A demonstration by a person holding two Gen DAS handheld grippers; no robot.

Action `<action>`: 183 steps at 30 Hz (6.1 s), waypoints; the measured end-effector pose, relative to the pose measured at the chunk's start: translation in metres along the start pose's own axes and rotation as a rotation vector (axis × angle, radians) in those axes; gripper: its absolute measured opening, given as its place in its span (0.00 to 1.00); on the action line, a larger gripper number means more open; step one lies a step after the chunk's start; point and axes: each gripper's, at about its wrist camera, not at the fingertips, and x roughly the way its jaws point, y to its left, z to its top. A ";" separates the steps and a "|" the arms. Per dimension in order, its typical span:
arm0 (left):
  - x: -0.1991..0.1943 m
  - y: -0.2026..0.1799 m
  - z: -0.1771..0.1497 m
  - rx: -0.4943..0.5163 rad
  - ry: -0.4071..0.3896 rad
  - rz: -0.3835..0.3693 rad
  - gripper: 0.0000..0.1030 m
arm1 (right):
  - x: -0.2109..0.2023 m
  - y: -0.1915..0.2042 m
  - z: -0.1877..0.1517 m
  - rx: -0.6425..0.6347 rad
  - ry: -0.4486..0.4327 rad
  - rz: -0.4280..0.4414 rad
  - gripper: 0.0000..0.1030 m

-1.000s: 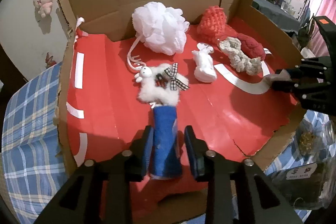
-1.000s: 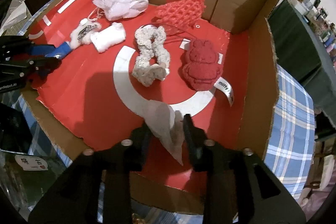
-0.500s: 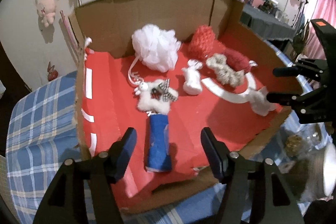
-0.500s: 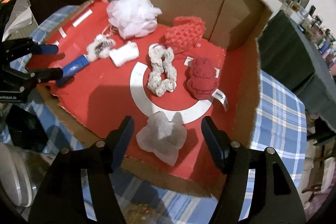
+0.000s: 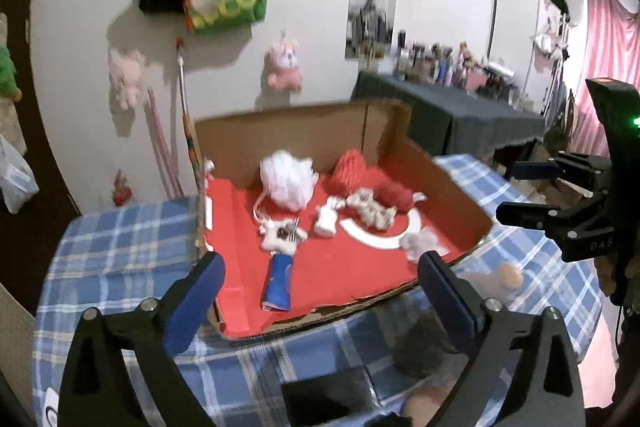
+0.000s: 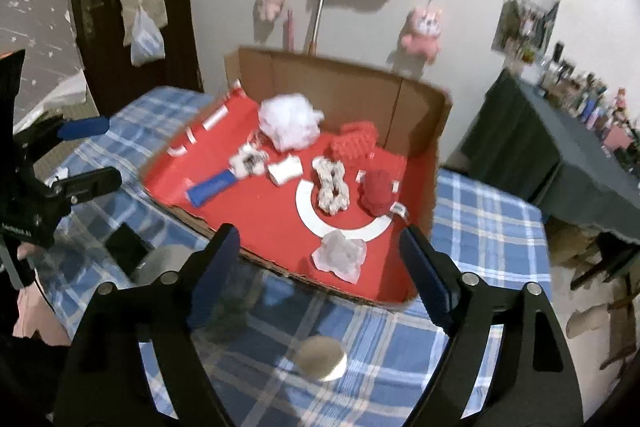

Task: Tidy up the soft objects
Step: 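Withdraw both tools from the box back toward the table, then move both tools down toward the black scrunchie and tan round sponge, then grasp the black scrunchie with the left tool while the right tool grasps the tan sponge, then lift both items and carry them over the red-lined box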

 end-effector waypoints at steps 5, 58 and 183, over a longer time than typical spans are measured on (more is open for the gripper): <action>-0.052 -0.021 -0.010 -0.005 -0.116 0.012 1.00 | -0.058 0.017 -0.018 0.018 -0.153 -0.030 0.88; -0.037 -0.068 -0.215 -0.173 -0.130 0.212 1.00 | -0.011 0.070 -0.231 0.249 -0.175 -0.196 0.92; -0.016 0.070 -0.141 -0.116 0.055 -0.089 0.22 | 0.031 -0.045 -0.173 0.223 0.108 0.021 0.15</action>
